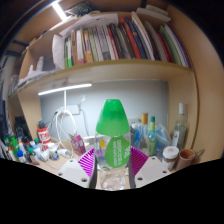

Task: Pour water

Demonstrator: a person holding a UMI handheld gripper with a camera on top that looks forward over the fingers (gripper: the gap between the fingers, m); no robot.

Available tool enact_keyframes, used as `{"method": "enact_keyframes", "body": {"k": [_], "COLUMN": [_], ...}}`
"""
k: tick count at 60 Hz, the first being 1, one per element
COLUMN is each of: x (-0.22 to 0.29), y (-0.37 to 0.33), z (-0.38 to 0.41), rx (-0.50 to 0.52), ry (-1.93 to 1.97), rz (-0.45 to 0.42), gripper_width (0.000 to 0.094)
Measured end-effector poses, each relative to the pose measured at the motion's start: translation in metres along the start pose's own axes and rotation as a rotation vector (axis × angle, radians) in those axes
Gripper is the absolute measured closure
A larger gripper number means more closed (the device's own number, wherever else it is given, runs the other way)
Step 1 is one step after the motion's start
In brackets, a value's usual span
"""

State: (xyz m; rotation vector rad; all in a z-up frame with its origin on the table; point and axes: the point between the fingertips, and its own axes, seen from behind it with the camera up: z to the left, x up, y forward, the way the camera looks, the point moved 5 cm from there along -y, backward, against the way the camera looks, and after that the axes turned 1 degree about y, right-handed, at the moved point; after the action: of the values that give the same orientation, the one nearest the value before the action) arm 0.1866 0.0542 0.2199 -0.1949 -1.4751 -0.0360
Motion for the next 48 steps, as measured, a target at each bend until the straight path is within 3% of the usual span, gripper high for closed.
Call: {"method": "enact_keyframes", "body": {"k": [17, 22, 36, 44, 48], "x": [-0.1, -0.099, -0.099, -0.099, -0.102], "y": [0.019, 0.02, 0.022, 0.019, 0.013], "z": [0.007, 0.006, 0.006, 0.005, 0.002], "rx": [0.046, 0.039, 0.036, 0.035, 0.019], "ry": [-0.051, -0.074, -0.058, -0.069, -0.068], "rz": [0.106, 0.059, 0.075, 0.129, 0.189], "gripper_width": [0.0466, 0.048, 0.0447, 0.035, 0.0204]}}
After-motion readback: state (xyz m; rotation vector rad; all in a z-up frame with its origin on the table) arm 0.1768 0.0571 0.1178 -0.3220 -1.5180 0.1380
